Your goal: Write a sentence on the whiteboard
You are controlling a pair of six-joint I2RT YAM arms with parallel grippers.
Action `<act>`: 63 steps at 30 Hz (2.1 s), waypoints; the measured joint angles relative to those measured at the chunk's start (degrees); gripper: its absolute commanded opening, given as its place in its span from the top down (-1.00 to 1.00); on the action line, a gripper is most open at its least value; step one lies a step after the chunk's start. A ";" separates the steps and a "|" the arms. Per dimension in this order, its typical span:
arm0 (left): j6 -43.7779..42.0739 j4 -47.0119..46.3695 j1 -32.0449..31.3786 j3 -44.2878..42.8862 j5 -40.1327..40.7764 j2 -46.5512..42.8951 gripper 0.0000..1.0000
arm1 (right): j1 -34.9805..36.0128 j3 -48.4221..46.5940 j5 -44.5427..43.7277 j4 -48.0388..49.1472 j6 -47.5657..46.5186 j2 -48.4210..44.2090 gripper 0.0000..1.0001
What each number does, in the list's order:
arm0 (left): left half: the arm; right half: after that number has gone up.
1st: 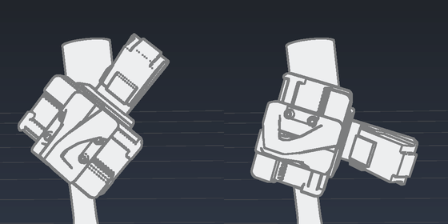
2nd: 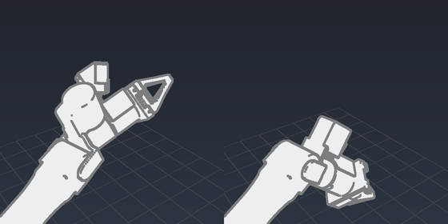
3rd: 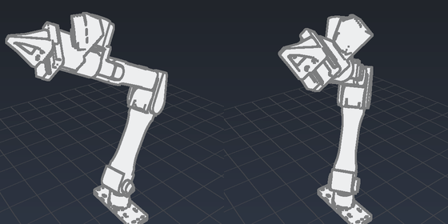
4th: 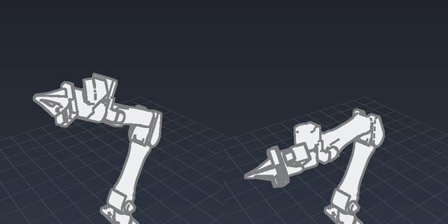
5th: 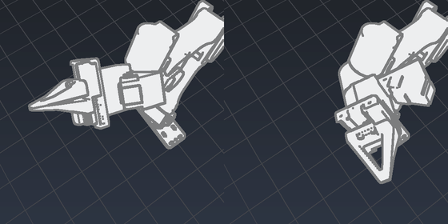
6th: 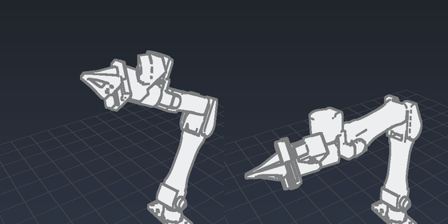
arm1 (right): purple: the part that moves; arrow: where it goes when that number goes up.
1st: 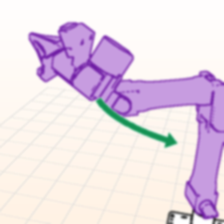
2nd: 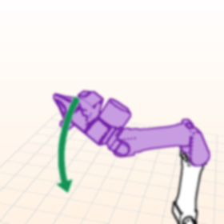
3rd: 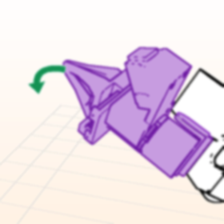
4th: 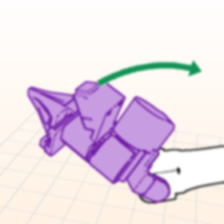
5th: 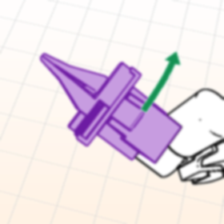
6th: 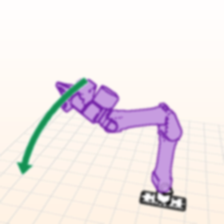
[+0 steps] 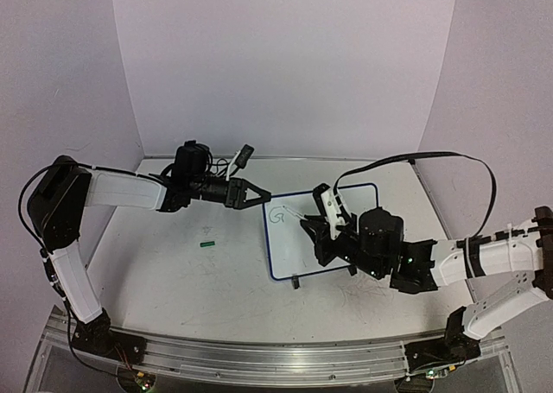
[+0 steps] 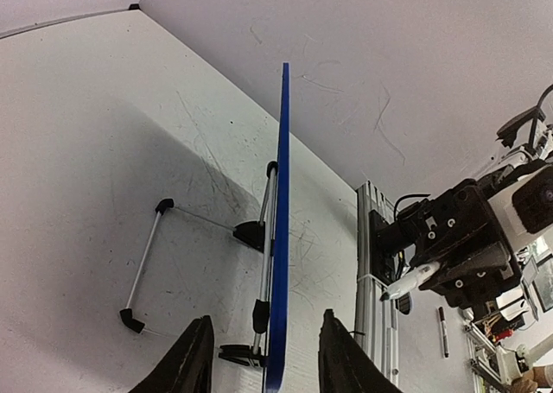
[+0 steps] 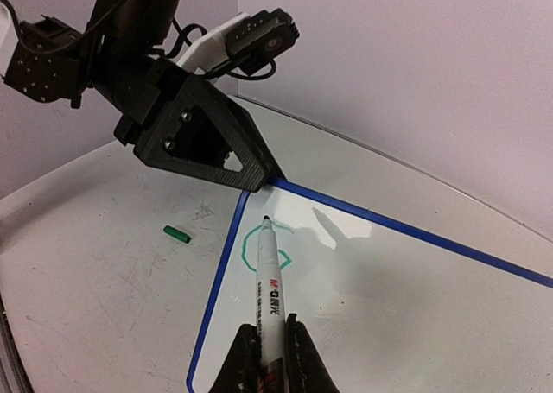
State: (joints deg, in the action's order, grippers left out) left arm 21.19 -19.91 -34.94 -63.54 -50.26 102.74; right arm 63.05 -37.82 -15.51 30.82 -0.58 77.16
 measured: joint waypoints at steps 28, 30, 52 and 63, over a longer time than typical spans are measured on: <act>-4.72 0.93 0.00 -0.12 -0.55 0.10 0.94 | -0.02 1.07 -5.23 -1.57 3.66 4.67 1.00; -4.72 0.91 0.00 -0.12 -0.55 0.09 0.94 | -0.02 1.05 -5.24 -1.68 3.67 5.43 1.00; -4.74 0.91 0.00 -0.09 -0.57 0.09 0.96 | -0.02 0.85 -6.85 1.32 3.83 6.18 1.00; -4.76 0.93 0.00 -0.09 -0.59 0.09 0.97 | -0.28 0.40 -7.70 1.47 3.83 7.01 1.00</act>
State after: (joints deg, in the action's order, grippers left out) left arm 16.43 -18.98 -34.94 -63.64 -50.85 102.83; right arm 62.77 -37.42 -23.20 32.29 3.25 84.17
